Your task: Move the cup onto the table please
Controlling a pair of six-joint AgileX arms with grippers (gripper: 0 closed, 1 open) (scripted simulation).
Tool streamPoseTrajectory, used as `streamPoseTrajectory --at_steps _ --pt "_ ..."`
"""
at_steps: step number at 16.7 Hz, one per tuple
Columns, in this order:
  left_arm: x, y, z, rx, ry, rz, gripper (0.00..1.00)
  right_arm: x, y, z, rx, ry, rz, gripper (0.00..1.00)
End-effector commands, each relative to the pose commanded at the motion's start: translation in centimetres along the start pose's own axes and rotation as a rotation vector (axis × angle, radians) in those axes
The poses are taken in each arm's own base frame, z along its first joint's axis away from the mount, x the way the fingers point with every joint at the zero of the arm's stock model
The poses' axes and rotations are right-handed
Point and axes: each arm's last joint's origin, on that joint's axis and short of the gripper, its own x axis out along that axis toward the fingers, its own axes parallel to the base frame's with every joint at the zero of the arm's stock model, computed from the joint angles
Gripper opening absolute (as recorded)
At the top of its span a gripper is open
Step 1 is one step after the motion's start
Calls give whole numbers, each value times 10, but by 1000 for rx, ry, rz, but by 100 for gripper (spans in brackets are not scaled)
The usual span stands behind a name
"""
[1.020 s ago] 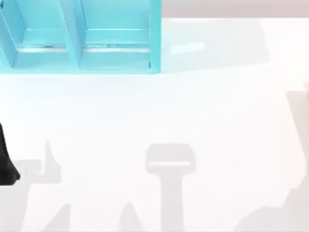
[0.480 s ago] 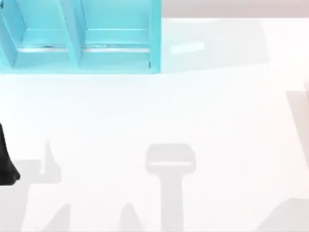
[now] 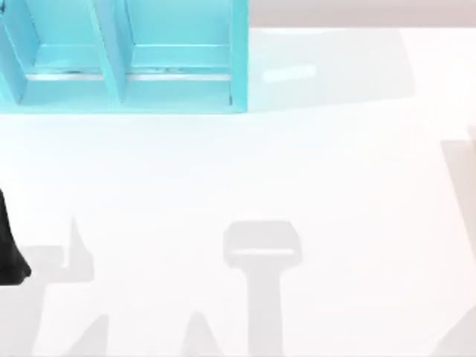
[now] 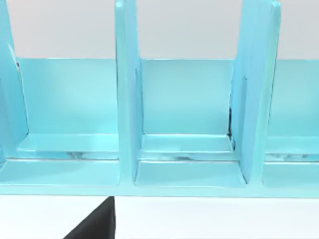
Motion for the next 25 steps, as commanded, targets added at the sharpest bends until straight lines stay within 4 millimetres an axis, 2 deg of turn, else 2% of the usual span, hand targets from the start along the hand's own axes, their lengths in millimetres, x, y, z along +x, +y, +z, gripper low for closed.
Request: streamPoseTrajectory --at_steps 2,15,25 --pt "0 0 0 0 0 0 100 0 0 0 0 0 0 100" --pt "0 0 0 0 0 0 100 0 0 0 0 0 0 2" --pt "0 0 0 0 0 0 100 -1 0 0 1 0 0 0"
